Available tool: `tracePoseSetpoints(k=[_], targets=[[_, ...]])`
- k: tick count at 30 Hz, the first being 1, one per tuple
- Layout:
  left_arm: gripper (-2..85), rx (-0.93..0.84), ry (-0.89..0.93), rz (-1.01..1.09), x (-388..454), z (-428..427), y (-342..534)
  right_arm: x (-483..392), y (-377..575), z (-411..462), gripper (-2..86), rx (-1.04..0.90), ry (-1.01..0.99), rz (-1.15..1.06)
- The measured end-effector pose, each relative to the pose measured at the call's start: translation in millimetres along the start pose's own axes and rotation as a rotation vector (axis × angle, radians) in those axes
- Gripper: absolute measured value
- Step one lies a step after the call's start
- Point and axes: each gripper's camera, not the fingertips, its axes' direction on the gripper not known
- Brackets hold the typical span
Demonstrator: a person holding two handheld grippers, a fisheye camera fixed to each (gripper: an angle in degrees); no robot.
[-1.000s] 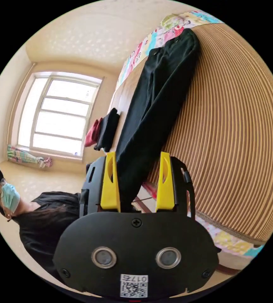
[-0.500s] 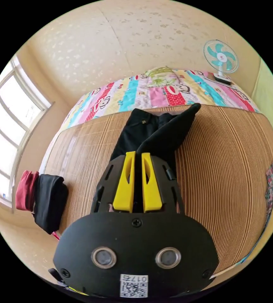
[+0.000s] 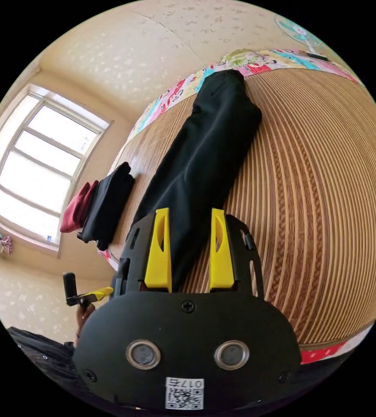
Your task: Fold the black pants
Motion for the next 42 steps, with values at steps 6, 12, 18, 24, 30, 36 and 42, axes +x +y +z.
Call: tracePoseSetpoints(k=[6, 12, 18, 24, 30, 36, 42], targets=[[2.4, -0.299, 0.105, 0.105, 25.1, 100.4, -30.7, -24.6, 90.7, -16.4, 4.7, -0.111, -0.123, -0.125], [3.6, -0.277, 0.032, 0.020, 25.7, 112.9, 11.8, -18.6, 104.3, -72.2, 3.3, -0.164, -0.133, -0.197], [12.3, -0.042, -0.043, 0.019, 26.4, 86.8, 11.8, 9.3, 99.1, -81.5, 10.1, -0.145, -0.270, -0.051], [5.9, -0.286, 0.016, 0.163, 39.3, 189.3, 3.6, 1.0, 78.5, -76.0, 4.9, -0.278, -0.297, -0.062], [6.6, -0.481, -0.172, 0.269, 69.4, 249.2, 91.6, 27.0, 107.8, -141.4, 3.8, -0.414, -0.217, -0.187], [9.6, -0.246, -0.141, 0.272, 94.7, 212.0, 122.6, 59.3, 113.2, -219.7, 6.8, -0.194, -0.365, -0.039], [13.8, -0.098, 0.011, 0.238, 92.8, 186.5, 56.8, 60.2, 44.9, -239.1, 11.2, -0.064, -0.400, 0.028]])
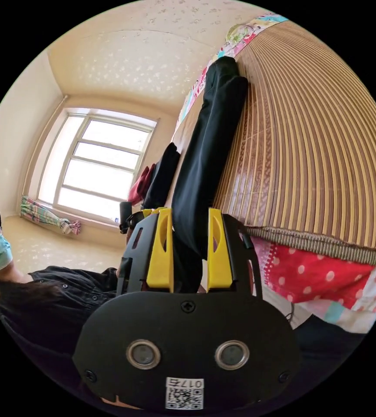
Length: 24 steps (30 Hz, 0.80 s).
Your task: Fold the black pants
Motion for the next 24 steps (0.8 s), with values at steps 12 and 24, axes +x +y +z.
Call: tracePoseSetpoints(k=[12, 24], targets=[[5.2, -0.069, 0.537, 0.145, 35.9, -25.1, 87.0, -129.4, 24.9, -43.9, 3.1, -0.052, -0.460, -0.197], [5.6, 0.396, 0.552, 0.959, 373.0, -262.9, 97.0, -545.8, -1.5, -234.0, 1.4, 0.218, -0.410, -1.025]])
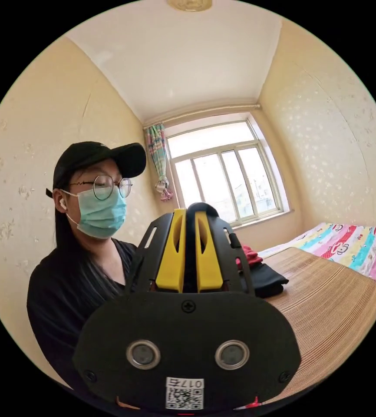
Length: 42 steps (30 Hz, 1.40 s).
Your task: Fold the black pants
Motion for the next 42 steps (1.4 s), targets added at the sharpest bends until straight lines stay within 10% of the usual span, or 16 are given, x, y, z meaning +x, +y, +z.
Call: tracePoseSetpoints(k=[13, 21, 25, 31, 42], targets=[[5.5, -0.205, -0.432, -0.264, -244.6, 38.5, -18.1, 245.6, -42.0, 36.3, 1.2, -0.151, 0.532, 0.247], [8.2, -0.764, -0.463, -0.782, -296.0, 46.3, 362.1, 309.9, 378.0, 79.4, 2.7, -0.604, 0.549, 0.781], [6.3, -0.404, -0.213, -1.100, -267.8, -46.5, 454.3, 253.4, 490.4, 36.6, 2.9, -0.112, 0.329, 1.085], [10.5, -0.294, -0.410, -1.017, -317.3, -139.4, 355.7, 265.2, 442.0, 24.3, 7.7, -0.111, 0.479, 0.930], [8.7, -0.573, -0.432, -1.032, -449.2, -14.4, 341.8, 372.6, 377.1, 214.3, 12.8, -0.549, 0.816, 0.587]])
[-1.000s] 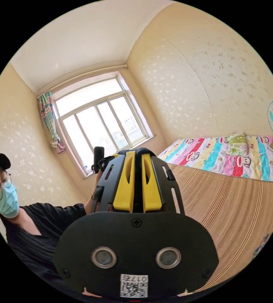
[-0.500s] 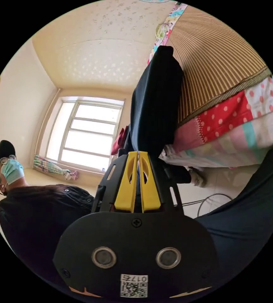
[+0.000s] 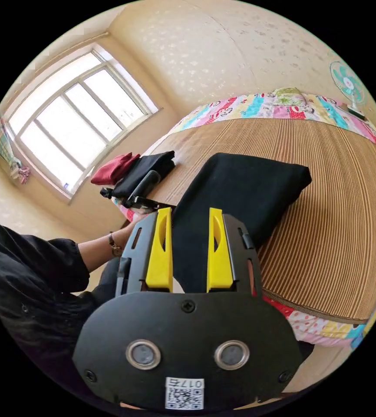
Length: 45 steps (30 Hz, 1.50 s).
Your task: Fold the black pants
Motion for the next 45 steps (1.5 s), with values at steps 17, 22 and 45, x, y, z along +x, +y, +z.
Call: tracePoseSetpoints(k=[17, 22, 45], targets=[[3.9, -0.543, 0.327, 0.262, 259.3, 314.3, -100.5, 244.4, 114.3, -93.9, 8.7, 0.087, 0.590, 0.506], [3.7, -0.533, 0.308, 0.259, 211.1, 235.7, -28.8, 200.0, 95.5, -82.4, 12.3, 0.116, 0.493, 0.114], [1.3, 0.468, 0.007, -0.245, 26.3, -150.0, 115.2, 231.5, -80.6, 64.3, 0.1, 0.028, 0.791, 0.295]])
